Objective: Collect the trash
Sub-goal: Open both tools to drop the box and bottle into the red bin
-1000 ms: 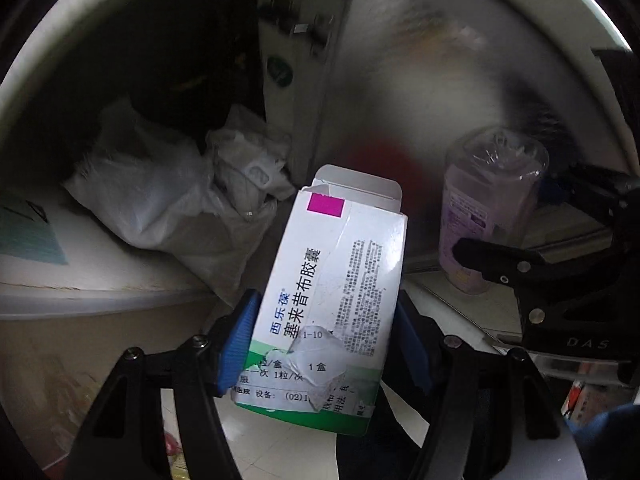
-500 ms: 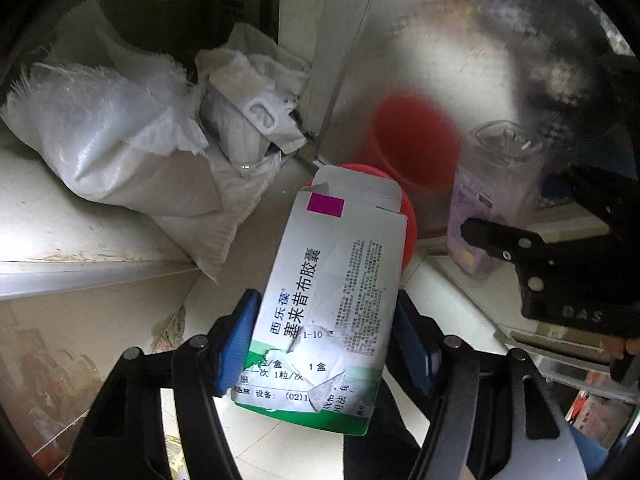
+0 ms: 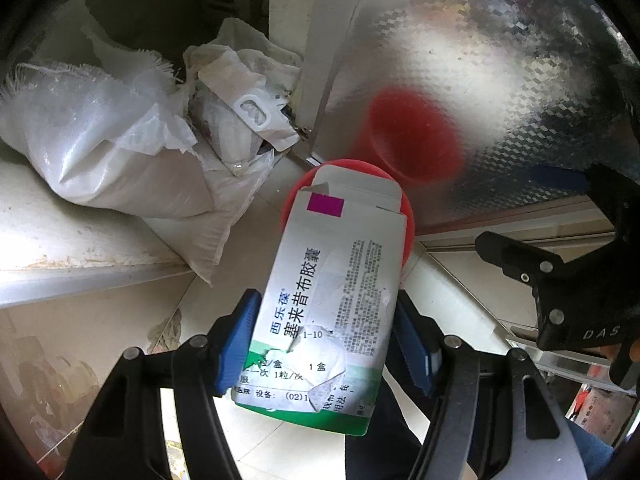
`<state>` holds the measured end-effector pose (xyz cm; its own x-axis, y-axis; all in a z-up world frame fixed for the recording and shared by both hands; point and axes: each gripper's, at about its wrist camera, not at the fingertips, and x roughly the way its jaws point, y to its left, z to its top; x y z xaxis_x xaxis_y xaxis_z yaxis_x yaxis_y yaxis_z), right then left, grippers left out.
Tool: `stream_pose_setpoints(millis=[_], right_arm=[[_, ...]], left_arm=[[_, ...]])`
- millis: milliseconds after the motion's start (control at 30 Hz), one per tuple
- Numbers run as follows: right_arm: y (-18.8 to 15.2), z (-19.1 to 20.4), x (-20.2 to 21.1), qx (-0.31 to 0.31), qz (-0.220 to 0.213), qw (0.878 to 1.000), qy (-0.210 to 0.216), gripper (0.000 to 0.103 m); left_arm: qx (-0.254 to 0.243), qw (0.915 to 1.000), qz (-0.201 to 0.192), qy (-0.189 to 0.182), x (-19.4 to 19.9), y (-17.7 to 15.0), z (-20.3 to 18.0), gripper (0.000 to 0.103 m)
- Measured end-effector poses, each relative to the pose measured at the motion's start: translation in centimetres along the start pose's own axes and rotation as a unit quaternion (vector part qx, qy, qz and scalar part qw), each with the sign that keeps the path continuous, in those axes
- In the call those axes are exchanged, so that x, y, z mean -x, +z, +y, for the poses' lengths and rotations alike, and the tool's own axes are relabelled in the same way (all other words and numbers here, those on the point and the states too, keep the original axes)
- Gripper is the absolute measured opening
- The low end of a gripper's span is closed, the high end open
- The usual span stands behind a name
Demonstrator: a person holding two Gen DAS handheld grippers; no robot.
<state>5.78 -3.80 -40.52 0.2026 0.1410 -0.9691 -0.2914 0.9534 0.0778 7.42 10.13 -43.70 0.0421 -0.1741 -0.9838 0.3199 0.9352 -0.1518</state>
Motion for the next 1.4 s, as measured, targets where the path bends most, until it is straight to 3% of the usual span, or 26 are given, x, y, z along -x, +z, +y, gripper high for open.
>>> stream_pose_setpoints(millis=[667,833,967,1133,1400], right_arm=[[-0.6,-1.1,-1.3,-0.04,0.018,0.999,-0.008,0.102],[-0.8,-1.0,-1.5,-0.045,0.018,0.999,-0.01,0.102],[-1.0,-1.1,-1.7,-0.048,0.019,0.999,-0.01,0.102],[-1.2,-1.1,-1.8,-0.047,0.024,0.999,-0.009,0.102],[-1.3,-0.3,0.6,-0.035,0.014,0.999,-0.002,0.102]], left_arm=[[-0.033,0.9994,0.005,-0.003,-1.9,1.7,-1.4,0.066],[-0.033,0.9995,0.001,-0.002,-2.2,2.0,-1.2,0.082],[-0.032,0.9995,-0.002,-0.001,-2.4,2.1,-1.1,0.085],[-0.02,0.9998,-0.009,0.0,-1.9,1.8,-0.9,0.103],[-0.007,0.9998,-0.019,0.005,1.6,0.4,-0.8,0.103]])
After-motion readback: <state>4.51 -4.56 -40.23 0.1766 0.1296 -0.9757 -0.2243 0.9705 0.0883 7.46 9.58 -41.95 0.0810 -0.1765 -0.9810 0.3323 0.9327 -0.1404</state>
